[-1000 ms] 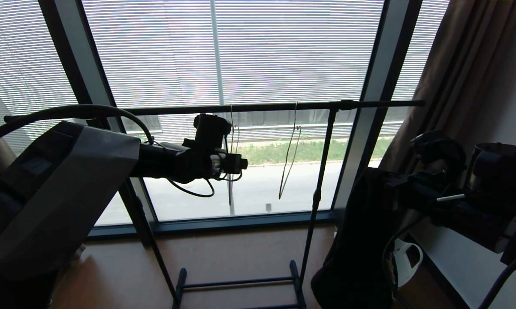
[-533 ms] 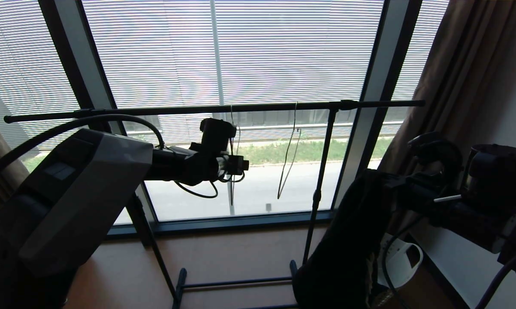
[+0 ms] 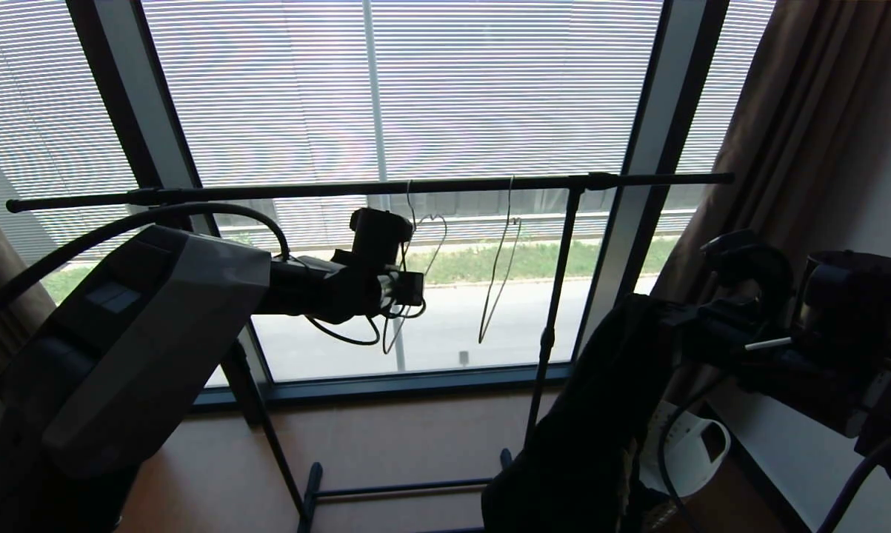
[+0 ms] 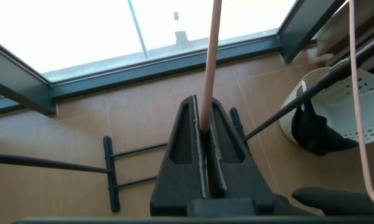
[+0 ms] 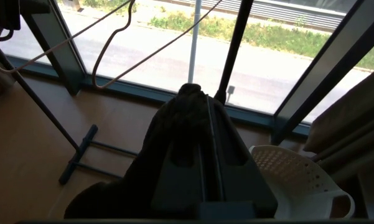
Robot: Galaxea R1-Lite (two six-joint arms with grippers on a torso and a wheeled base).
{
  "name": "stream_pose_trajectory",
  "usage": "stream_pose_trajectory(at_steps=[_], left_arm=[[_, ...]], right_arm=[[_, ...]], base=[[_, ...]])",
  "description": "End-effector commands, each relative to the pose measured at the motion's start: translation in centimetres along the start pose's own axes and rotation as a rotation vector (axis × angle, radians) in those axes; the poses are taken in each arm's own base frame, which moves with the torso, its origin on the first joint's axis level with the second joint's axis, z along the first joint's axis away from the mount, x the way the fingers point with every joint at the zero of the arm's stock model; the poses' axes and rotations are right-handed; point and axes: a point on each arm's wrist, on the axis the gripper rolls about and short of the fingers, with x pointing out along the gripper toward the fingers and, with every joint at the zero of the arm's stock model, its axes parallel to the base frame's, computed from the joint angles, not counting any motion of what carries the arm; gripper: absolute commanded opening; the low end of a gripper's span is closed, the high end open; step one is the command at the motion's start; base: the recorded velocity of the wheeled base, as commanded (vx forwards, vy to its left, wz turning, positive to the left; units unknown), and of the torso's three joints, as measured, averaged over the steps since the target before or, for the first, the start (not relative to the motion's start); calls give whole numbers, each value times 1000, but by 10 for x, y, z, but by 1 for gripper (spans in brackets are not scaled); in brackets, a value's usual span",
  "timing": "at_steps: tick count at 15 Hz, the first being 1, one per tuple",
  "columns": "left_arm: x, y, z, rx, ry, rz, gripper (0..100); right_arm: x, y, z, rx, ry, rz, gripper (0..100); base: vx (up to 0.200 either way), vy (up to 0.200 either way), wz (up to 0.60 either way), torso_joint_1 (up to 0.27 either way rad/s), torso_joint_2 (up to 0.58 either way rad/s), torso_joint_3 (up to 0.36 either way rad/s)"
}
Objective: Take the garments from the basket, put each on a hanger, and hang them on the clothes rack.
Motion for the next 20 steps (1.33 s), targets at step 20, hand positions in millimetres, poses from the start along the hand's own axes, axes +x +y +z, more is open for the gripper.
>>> stream_pose_trajectory(at_steps=[20], left_arm=[[-125,20,-14,15,-50,-125,0]], right_arm=[[-4,15,-4,-17,10,22,0]], base=[[0,0,0,0,0,0]])
